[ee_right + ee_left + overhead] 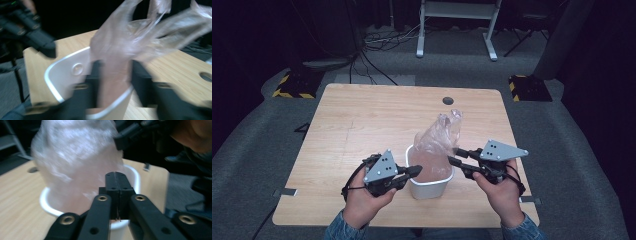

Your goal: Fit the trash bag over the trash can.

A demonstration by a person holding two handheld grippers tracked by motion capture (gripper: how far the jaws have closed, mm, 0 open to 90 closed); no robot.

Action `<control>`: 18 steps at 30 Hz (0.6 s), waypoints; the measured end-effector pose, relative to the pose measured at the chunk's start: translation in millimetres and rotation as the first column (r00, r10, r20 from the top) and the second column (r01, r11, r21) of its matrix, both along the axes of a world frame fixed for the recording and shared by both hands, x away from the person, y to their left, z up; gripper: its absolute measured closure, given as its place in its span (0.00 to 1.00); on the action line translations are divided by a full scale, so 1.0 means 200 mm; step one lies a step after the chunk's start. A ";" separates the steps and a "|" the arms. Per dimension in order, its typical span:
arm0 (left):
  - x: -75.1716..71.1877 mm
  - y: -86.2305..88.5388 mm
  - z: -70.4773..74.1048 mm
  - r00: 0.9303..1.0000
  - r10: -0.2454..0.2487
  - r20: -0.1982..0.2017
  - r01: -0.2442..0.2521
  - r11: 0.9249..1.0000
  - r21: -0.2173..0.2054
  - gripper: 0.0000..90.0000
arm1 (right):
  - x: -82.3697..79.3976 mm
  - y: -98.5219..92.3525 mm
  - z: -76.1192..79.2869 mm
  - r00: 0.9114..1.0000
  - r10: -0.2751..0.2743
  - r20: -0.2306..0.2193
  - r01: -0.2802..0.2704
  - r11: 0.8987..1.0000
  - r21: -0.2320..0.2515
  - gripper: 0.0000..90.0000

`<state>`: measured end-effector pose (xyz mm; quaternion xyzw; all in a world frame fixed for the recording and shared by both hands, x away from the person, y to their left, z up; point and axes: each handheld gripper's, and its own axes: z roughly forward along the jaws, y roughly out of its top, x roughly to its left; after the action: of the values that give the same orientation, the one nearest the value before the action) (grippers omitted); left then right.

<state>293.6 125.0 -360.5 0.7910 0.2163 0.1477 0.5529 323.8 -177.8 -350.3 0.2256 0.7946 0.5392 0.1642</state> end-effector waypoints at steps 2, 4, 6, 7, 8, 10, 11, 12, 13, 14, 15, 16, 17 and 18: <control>0.06 0.03 0.00 0.995 0.091 0.040 -0.091 0.996 -0.016 0.65 | 0.01 0.01 0.00 1.000 0.020 -0.004 -0.021 1.000 -0.008 0.90; 0.12 0.05 0.00 0.989 0.146 0.032 -0.145 0.989 -0.031 0.54 | 0.00 0.02 0.00 0.999 0.046 -0.005 -0.046 0.999 -0.014 0.95; 0.19 0.05 -0.01 0.986 0.169 0.005 -0.169 0.985 -0.039 0.39 | -0.01 0.02 0.00 0.998 0.060 0.006 -0.060 0.998 -0.024 0.96; 0.22 0.05 -0.02 0.987 0.162 -0.016 -0.163 0.986 -0.042 0.36 | -0.02 0.01 0.00 0.998 0.067 0.010 -0.067 0.997 -0.025 0.97; 0.25 0.04 -0.02 0.988 0.150 -0.026 -0.151 0.988 -0.045 0.36 | -0.02 0.01 0.00 0.998 0.069 0.007 -0.069 0.997 -0.023 0.97; 0.28 0.01 -0.03 0.993 0.106 -0.052 -0.110 0.992 -0.065 0.38 | -0.02 0.00 0.01 0.996 0.085 0.016 -0.084 0.996 -0.024 0.97; 0.29 0.00 -0.03 0.995 0.081 -0.052 -0.084 0.994 -0.063 0.49 | -0.02 0.00 0.01 0.996 0.088 0.020 -0.087 0.996 -0.028 0.97; 0.28 -0.01 -0.03 0.997 0.057 -0.052 -0.060 0.996 -0.060 0.61 | -0.02 0.01 0.01 0.996 0.090 0.023 -0.089 0.996 -0.028 0.96; 0.27 -0.02 -0.02 0.999 0.024 -0.041 -0.026 0.999 -0.045 0.74 | -0.02 0.01 0.01 0.996 0.089 0.025 -0.088 0.996 -0.027 0.96; 0.26 -0.02 -0.02 0.999 0.010 -0.034 -0.011 0.999 -0.036 0.93 | -0.01 0.00 0.01 0.996 0.085 0.028 -0.085 0.996 -0.025 0.96; 0.24 -0.02 -0.02 1.000 0.002 -0.016 -0.002 1.000 -0.021 0.99 | -0.01 0.00 0.01 0.996 0.079 0.031 -0.078 0.997 -0.024 0.95; 0.22 -0.02 -0.01 1.000 -0.006 -0.008 0.006 1.000 -0.007 1.00 | -0.01 0.00 0.01 0.997 0.072 0.035 -0.071 0.997 -0.023 0.95; 0.19 -0.03 -0.01 1.000 -0.017 0.003 0.017 1.000 0.002 1.00 | -0.01 -0.01 0.01 0.997 0.062 0.038 -0.062 0.998 -0.022 0.94; 0.16 -0.02 0.00 0.999 -0.036 0.016 0.036 0.999 0.008 1.00 | 0.00 -0.02 0.01 0.998 0.051 0.044 -0.050 0.998 -0.023 0.94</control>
<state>325.3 120.1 -360.0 0.7956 0.1969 0.1450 0.5543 323.3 -180.9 -348.7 0.1916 0.8020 0.5395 0.1705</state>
